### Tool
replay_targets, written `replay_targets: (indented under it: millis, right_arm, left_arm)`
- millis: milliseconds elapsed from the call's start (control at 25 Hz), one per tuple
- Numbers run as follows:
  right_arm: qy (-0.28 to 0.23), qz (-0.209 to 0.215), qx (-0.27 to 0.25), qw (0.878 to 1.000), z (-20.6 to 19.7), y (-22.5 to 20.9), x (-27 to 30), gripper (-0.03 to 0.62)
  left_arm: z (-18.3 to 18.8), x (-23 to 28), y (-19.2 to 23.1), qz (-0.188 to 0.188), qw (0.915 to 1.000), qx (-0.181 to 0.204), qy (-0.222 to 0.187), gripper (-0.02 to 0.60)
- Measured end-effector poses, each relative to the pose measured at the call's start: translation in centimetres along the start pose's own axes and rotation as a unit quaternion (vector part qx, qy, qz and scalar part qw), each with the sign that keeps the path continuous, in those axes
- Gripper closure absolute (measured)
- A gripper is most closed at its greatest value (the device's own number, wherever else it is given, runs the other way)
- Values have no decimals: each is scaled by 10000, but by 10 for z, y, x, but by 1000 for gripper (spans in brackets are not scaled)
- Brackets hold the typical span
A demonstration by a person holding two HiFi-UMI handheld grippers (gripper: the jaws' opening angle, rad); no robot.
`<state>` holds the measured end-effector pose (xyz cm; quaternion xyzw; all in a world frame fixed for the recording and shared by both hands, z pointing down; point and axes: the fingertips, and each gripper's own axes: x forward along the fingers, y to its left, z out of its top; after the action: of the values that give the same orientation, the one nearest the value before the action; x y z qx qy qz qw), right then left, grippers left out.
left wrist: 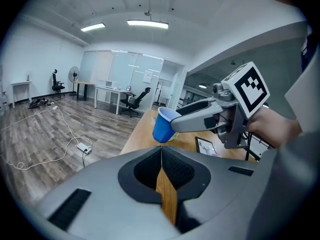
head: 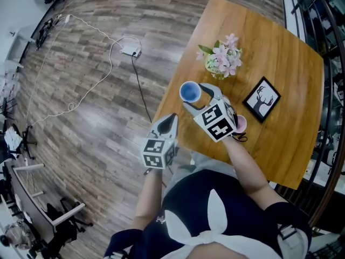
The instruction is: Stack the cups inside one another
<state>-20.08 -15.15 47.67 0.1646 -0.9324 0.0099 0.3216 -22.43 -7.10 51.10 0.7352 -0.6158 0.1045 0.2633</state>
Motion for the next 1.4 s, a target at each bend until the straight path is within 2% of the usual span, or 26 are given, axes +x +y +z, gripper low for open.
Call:
replay_targets:
  millis: [280, 800, 1400]
  right_arm:
    - [-171, -141, -148, 9996, 16, 5, -33, 278]
    - [-334, -279, 97, 9990, 5, 4, -55, 278]
    - [-258, -822, 487, 9951, -30, -19, -100, 278]
  left_arm:
    - [21, -6, -10, -35, 9996, 87, -250, 561]
    - [16, 4, -34, -404, 9986, 316, -145, 561]
    - [12, 19, -71, -881, 9945, 565, -10, 561]
